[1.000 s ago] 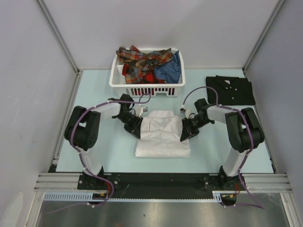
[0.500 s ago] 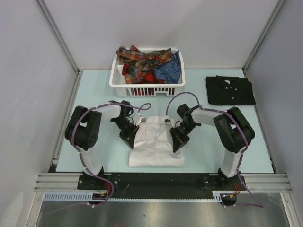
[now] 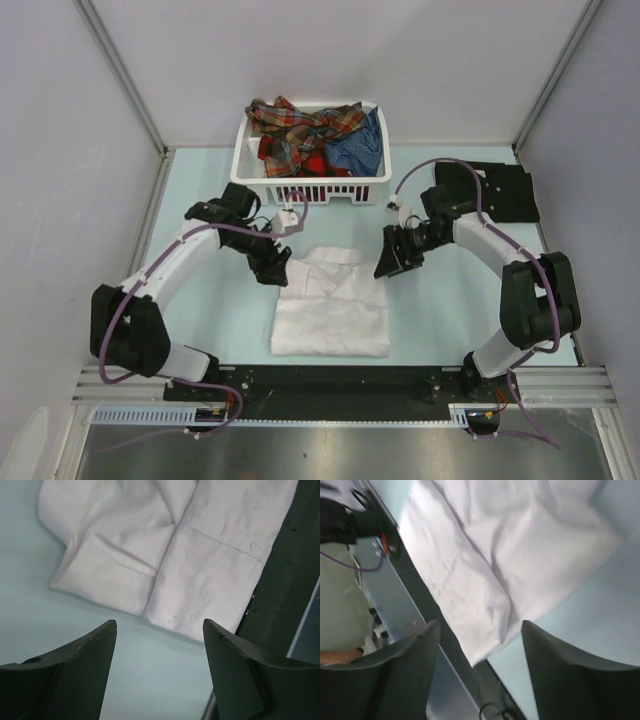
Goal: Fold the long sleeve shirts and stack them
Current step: Fold the shirt
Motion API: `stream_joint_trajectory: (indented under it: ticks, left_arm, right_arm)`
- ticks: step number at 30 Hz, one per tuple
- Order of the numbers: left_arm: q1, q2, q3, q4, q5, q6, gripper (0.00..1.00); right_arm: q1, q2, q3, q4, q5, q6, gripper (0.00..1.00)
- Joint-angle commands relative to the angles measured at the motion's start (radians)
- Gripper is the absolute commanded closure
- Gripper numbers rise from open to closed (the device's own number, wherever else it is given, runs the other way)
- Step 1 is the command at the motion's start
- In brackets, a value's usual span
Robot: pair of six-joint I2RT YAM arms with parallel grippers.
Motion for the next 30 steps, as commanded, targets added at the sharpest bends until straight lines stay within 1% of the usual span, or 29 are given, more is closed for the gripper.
stream_joint_trajectory:
  ticks: [1, 2, 3, 5, 6, 7, 9, 10, 13, 17, 20, 21, 24, 25, 27, 28, 30]
  left_arm:
    - [-0.146, -0.014, -0.027, 0.061, 0.077, 0.19, 0.27]
    - [-0.167, -0.014, -0.039, 0.108, 0.075, 0.197, 0.28]
    - [-0.213, -0.014, -0.054, 0.139, 0.068, 0.21, 0.28]
    - [-0.279, 0.004, -0.096, 0.225, 0.013, 0.22, 0.3]
    - [-0.295, 0.014, -0.103, 0.249, -0.003, 0.24, 0.3]
    - [-0.307, 0.041, -0.111, 0.286, -0.012, 0.249, 0.31]
    - [-0.332, 0.064, -0.117, 0.338, -0.057, 0.246, 0.31]
    - [-0.335, 0.081, -0.113, 0.363, -0.063, 0.253, 0.32]
    - [-0.35, 0.139, -0.084, 0.371, -0.08, 0.271, 0.33]
    - [-0.376, 0.208, -0.068, 0.331, -0.089, 0.332, 0.35]
    - [-0.384, 0.236, -0.058, 0.296, -0.074, 0.363, 0.37]
    - [-0.384, 0.25, -0.054, 0.294, -0.071, 0.365, 0.38]
    - [-0.385, 0.274, -0.035, 0.279, -0.061, 0.368, 0.46]
    - [-0.387, 0.28, -0.022, 0.264, -0.063, 0.369, 0.54]
    - [-0.385, 0.285, -0.01, 0.247, -0.063, 0.375, 0.64]
    - [-0.385, 0.276, -0.001, 0.235, -0.063, 0.375, 0.74]
    - [-0.387, 0.262, 0.021, 0.196, -0.061, 0.378, 0.81]
  right_arm:
    - [0.025, 0.049, 0.097, 0.256, -0.144, 0.14, 0.38]
    - [0.051, 0.079, 0.111, 0.28, -0.153, 0.168, 0.42]
    - [0.065, 0.146, 0.137, 0.3, -0.166, 0.198, 0.49]
    - [0.097, 0.199, 0.15, 0.392, -0.195, 0.287, 0.57]
    - [0.102, 0.231, 0.162, 0.425, -0.189, 0.309, 0.58]
    - [0.108, 0.248, 0.166, 0.497, -0.181, 0.349, 0.58]
    - [0.126, 0.276, 0.174, 0.569, -0.158, 0.375, 0.6]
    - [0.137, 0.32, 0.203, 0.594, -0.154, 0.381, 0.61]
    - [0.16, 0.401, 0.264, 0.579, -0.147, 0.377, 0.62]
    - [0.163, 0.458, 0.285, 0.602, -0.121, 0.367, 0.62]
    - [0.157, 0.498, 0.317, 0.584, -0.123, 0.354, 0.63]
    - [0.159, 0.506, 0.323, 0.561, -0.112, 0.323, 0.63]
    - [0.157, 0.535, 0.348, 0.532, -0.094, 0.291, 0.63]
    - [0.159, 0.541, 0.352, 0.527, -0.091, 0.286, 0.64]
    - [0.155, 0.56, 0.352, 0.515, -0.078, 0.272, 0.64]
    - [0.155, 0.564, 0.354, 0.51, -0.071, 0.257, 0.64]
    - [0.152, 0.578, 0.358, 0.484, -0.065, 0.243, 0.65]
